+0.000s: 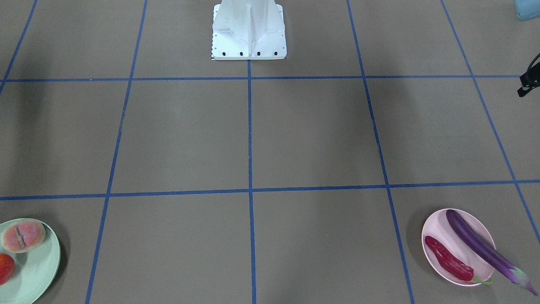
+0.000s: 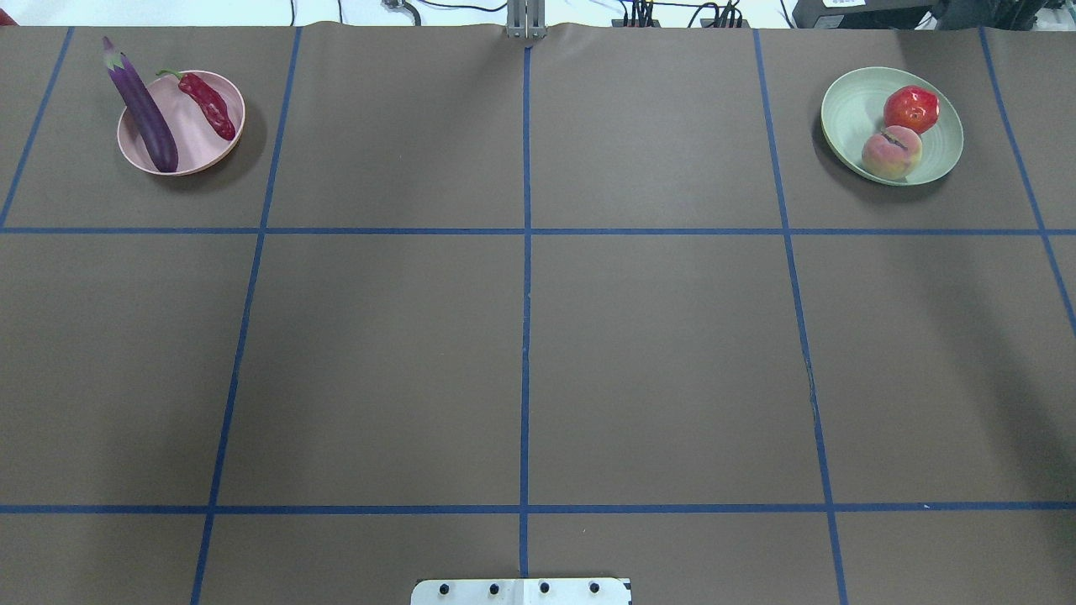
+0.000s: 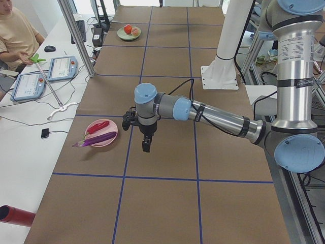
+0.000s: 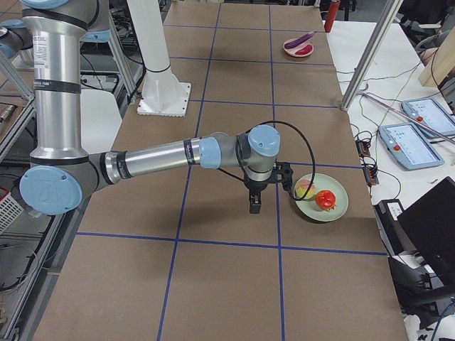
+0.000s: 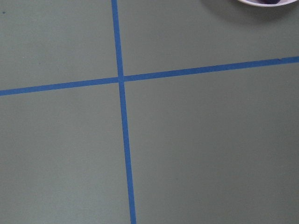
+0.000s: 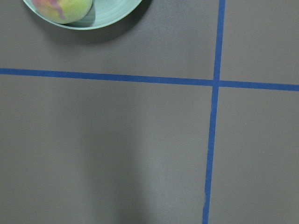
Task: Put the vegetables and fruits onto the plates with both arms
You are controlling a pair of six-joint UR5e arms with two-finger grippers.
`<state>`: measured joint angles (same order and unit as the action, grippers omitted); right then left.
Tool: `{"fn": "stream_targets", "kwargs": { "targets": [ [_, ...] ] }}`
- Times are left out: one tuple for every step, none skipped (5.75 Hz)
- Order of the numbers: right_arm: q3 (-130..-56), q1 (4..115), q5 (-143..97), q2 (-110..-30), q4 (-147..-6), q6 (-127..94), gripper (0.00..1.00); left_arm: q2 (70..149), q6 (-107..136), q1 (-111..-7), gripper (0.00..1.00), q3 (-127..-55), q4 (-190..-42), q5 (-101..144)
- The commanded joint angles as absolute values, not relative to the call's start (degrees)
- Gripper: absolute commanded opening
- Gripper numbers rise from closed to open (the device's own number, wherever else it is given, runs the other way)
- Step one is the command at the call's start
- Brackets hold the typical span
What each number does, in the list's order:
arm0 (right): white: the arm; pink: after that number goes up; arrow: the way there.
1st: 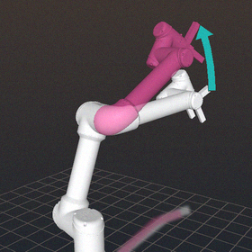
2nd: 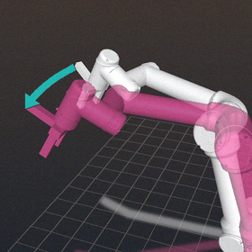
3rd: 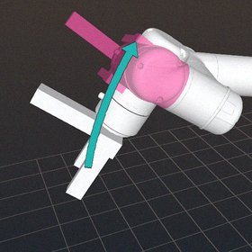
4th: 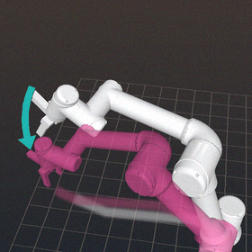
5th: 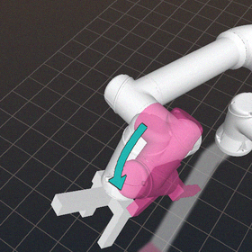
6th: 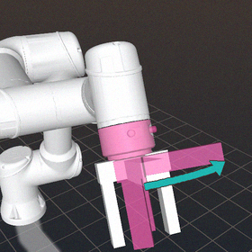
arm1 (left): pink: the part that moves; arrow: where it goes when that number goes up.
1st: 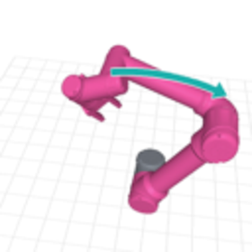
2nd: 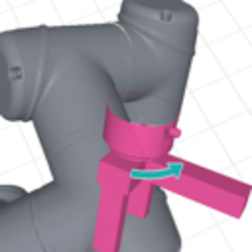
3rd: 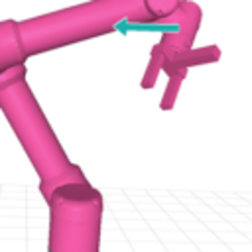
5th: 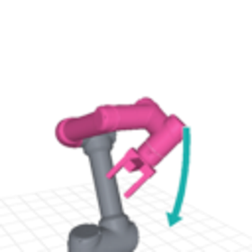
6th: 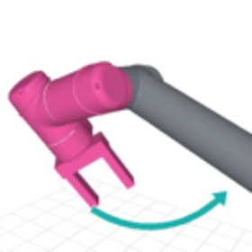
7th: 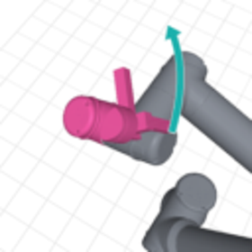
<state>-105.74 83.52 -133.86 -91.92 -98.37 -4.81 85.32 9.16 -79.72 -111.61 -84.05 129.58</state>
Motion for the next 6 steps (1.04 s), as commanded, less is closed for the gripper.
{"fn": "stream_targets", "kwargs": {
  "targets": [
    [-106.0,84.2,-133.77,-91.93,-99.14,-3.96,1.0,85.6,9.14,-79.72,1.0,-111.8,-84.9,129.81],
    [-106.08,84.29,-133.77,-91.93,-99.14,-3.96,1.0,86.21,9.14,-79.63,1.0,-111.88,-84.9,129.81],
    [-106.17,84.2,-133.86,-92.02,-99.05,-3.96,1.0,86.22,9.05,-79.63,1.0,-111.71,-84.9,129.81],
    [-106.26,84.2,-134.03,-92.02,-99.05,-3.96,1.0,86.22,8.88,-79.63,1.0,-111.62,-84.9,129.81],
    [-106.17,84.2,-134.03,-91.67,-99.05,-3.96,1.0,86.22,8.7,-79.63,1.0,-111.62,-84.9,129.81],
    [-106.17,84.2,-134.12,-91.5,-99.05,-4.04,1.0,86.39,8.7,-79.63,1.0,-111.8,-85.6,129.81]
  ]
}}
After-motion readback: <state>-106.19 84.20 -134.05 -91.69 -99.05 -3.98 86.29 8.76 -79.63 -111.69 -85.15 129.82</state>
